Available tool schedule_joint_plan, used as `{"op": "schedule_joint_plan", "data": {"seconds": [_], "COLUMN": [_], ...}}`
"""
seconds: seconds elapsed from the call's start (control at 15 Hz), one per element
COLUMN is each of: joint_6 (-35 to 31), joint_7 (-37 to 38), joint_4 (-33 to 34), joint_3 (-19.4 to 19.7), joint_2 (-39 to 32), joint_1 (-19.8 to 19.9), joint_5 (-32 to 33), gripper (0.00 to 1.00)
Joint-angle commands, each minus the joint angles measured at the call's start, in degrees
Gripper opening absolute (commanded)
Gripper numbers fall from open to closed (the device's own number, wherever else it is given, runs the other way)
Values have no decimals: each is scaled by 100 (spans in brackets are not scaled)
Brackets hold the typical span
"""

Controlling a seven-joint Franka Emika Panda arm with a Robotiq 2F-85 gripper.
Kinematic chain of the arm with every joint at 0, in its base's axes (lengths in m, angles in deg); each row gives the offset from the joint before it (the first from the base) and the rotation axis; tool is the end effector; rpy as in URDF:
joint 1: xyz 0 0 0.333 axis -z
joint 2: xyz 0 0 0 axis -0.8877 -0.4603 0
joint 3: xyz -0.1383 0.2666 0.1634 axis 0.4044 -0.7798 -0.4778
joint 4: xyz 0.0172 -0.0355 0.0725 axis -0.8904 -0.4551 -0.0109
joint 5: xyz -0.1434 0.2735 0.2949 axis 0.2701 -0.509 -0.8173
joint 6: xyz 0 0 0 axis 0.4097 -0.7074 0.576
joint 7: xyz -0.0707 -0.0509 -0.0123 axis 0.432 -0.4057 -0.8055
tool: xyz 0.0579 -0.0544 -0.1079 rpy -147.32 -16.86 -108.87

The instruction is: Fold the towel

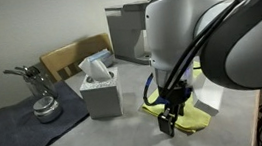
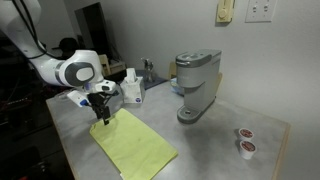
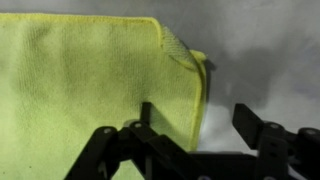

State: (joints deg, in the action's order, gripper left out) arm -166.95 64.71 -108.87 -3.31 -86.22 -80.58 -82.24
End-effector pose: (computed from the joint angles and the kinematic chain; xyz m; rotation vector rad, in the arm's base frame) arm 0.4835 0.1862 0.1042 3.1019 0.0858 -0.0919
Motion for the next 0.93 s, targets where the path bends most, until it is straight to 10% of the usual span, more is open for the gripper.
{"op": "schedule_joint_plan", "data": {"seconds": [0.0, 0.53, 0.87], "joint_6": [171, 229, 181], "joint_7": [-30, -87, -387], "joint_4": [145, 233, 148], "joint_3": [98, 65, -128], "joint_2": [-80, -58, 105], "joint_1": [-82, -59, 74], "joint_5": [98, 92, -70], "gripper": [52, 0, 1]}}
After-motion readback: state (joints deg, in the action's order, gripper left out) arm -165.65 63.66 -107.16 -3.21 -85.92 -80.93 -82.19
